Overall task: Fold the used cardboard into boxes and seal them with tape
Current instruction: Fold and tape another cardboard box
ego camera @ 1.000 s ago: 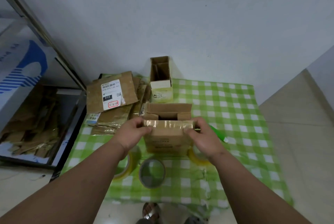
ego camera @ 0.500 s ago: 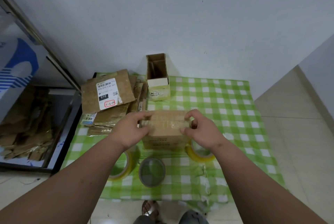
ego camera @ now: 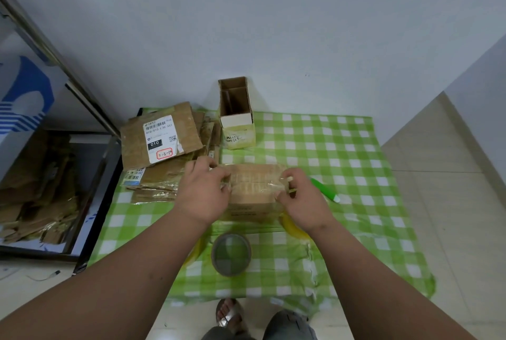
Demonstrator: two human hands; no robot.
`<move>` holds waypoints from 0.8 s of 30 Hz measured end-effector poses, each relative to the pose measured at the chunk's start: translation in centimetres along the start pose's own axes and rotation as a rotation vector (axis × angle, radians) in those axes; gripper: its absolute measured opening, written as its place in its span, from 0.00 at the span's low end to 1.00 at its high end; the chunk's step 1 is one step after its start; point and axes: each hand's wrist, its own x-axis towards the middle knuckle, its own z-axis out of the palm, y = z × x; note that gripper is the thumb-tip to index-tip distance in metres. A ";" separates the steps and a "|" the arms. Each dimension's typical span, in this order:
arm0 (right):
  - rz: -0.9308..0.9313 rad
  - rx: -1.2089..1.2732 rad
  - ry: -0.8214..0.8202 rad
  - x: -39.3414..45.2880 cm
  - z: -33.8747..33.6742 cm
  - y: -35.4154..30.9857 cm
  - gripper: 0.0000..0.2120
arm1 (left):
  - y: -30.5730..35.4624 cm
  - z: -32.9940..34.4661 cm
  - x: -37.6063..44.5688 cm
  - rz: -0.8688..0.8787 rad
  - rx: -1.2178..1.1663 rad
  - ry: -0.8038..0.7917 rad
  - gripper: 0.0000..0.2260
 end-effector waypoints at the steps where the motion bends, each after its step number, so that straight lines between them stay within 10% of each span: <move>1: 0.032 0.112 0.049 -0.2 0.0 0.3 0.18 | 0.2 -0.1 0.0 0.017 0.036 0.005 0.17; 5: 0.141 0.239 0.281 -1.4 -1.0 2.4 0.07 | 0.9 -0.2 -0.2 0.061 0.109 -0.024 0.19; 14: 0.164 -0.619 -0.288 -1.2 1.4 6.0 0.16 | 1.7 0.3 -0.9 0.011 0.189 -0.025 0.09; 24: 0.083 -0.524 -0.132 -0.2 -0.8 7.1 0.14 | 2.2 0.8 -1.8 -0.032 0.193 0.063 0.09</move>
